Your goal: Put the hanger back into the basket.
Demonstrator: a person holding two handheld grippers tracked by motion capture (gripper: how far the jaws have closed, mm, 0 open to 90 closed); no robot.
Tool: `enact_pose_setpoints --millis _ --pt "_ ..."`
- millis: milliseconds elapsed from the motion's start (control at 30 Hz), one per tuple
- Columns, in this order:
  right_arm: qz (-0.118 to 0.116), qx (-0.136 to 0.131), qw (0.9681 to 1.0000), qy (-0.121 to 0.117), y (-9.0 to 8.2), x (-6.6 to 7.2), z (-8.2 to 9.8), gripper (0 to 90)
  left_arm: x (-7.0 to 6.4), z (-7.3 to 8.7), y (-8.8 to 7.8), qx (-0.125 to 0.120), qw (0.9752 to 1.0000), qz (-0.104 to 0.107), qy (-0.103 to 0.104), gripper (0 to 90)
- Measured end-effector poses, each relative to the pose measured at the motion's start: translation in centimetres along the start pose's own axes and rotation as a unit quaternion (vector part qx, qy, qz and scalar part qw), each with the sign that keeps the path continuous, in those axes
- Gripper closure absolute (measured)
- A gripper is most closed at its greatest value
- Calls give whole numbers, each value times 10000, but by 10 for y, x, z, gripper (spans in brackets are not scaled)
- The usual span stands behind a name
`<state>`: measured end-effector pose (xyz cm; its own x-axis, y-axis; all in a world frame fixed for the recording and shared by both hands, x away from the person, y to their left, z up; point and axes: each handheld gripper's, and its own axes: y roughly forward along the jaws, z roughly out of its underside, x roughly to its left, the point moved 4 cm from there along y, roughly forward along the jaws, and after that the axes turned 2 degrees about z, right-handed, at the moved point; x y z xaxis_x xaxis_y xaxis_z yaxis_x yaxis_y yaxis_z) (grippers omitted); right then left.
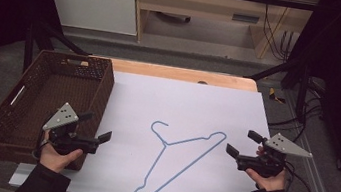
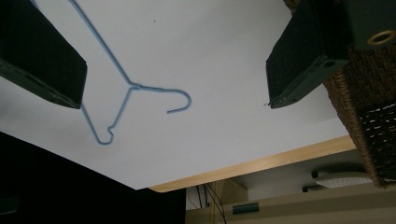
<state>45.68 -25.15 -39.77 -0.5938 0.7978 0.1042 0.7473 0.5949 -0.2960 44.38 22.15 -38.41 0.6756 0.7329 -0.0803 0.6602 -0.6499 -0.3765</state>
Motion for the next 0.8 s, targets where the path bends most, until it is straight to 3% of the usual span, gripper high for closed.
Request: enact_pose_setpoints --millis 467,800 --pt "48 163 9998 -59 4 3 1 46 -26 -1 14 174 9996 170 111 64" --pt "24 264 9995 -163 8 9 1 52 -43 9 41 644 9974 284 126 87"
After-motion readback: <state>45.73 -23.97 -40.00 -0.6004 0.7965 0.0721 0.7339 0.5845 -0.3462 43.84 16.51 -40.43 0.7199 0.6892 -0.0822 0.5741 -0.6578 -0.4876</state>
